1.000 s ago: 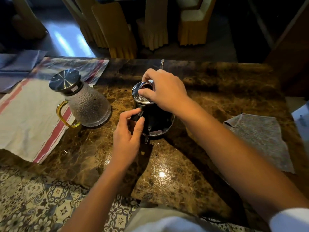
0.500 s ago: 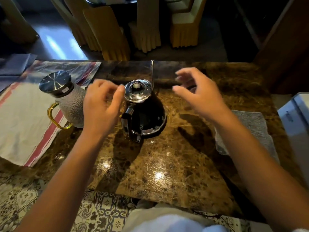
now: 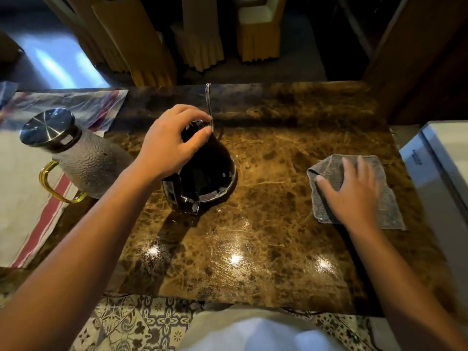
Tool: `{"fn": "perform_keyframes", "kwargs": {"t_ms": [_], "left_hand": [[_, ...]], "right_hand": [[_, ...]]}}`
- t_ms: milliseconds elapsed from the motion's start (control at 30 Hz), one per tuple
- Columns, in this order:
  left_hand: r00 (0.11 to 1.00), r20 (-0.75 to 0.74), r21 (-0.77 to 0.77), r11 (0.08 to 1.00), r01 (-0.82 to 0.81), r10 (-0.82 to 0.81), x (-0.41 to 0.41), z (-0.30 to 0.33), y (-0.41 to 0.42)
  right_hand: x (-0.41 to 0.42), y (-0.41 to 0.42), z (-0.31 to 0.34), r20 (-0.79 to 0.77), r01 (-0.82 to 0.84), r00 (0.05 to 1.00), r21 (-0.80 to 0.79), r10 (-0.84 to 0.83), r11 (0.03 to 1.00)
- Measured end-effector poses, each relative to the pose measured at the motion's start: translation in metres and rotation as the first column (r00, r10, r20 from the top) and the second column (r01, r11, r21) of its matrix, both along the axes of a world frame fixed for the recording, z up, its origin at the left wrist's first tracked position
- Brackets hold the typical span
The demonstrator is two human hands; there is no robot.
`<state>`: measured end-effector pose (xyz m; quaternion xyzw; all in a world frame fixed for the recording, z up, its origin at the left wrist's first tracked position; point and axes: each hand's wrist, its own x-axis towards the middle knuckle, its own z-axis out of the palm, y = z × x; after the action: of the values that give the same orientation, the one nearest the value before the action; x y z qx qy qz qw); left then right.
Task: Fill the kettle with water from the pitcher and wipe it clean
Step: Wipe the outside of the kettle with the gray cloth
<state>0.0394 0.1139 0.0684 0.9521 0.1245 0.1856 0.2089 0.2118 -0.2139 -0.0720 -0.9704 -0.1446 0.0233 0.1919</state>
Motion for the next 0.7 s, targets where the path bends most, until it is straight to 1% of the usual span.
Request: {"fn": "perform_keyframes", "kwargs": {"t_ms": [67, 133, 200, 300, 433, 533, 567, 600, 633, 700], "left_hand": [[1.0, 0.019, -0.039, 0.999, 0.005, -0.005, 0.0, -0.001, 0.002], [1.0, 0.028, -0.065, 0.998, -0.001, 0.003, 0.0, -0.002, 0.002], [1.0, 0.023, -0.075, 0.997, -0.002, 0.004, 0.0, -0.003, 0.002], [1.0, 0.009, -0.082, 0.997, 0.008, -0.007, 0.0, -0.003, 0.003], [1.0, -0.021, -0.102, 0.995, 0.004, -0.007, 0.0, -0.002, 0.002], [1.0, -0.018, -0.111, 0.994, -0.002, 0.0, 0.0, -0.002, 0.001], [1.0, -0.015, -0.111, 0.994, -0.005, 0.003, 0.0, -0.002, 0.0], [1.0, -0.012, -0.113, 0.994, -0.008, 0.006, 0.0, -0.002, 0.001], [1.0, -0.01, -0.115, 0.993, -0.011, 0.01, 0.0, -0.002, 0.001], [1.0, -0.008, -0.12, 0.993, -0.015, 0.014, 0.0, -0.003, 0.001]], "right_hand": [[-0.002, 0.003, -0.01, 0.025, -0.025, 0.999, -0.085, 0.027, 0.996], [-0.003, 0.005, -0.013, 0.018, -0.049, 0.998, -0.156, 0.053, 0.987], [-0.002, 0.005, -0.012, 0.025, -0.073, 0.997, -0.159, 0.078, 0.985], [-0.002, 0.003, -0.013, 0.057, -0.106, 0.992, -0.106, 0.113, 0.989], [-0.005, 0.003, -0.015, 0.103, -0.157, 0.983, 0.075, 0.149, 0.985], [-0.008, 0.003, -0.014, 0.152, -0.208, 0.972, 0.204, 0.179, 0.957], [-0.01, 0.003, -0.011, 0.138, -0.218, 0.973, 0.267, 0.187, 0.939], [-0.012, 0.004, -0.005, 0.093, -0.208, 0.978, 0.351, 0.187, 0.913], [-0.015, 0.006, 0.002, 0.008, -0.159, 0.985, 0.453, 0.175, 0.877], [-0.021, 0.011, 0.017, -0.173, 0.006, 0.976, 0.631, 0.134, 0.776]]}}
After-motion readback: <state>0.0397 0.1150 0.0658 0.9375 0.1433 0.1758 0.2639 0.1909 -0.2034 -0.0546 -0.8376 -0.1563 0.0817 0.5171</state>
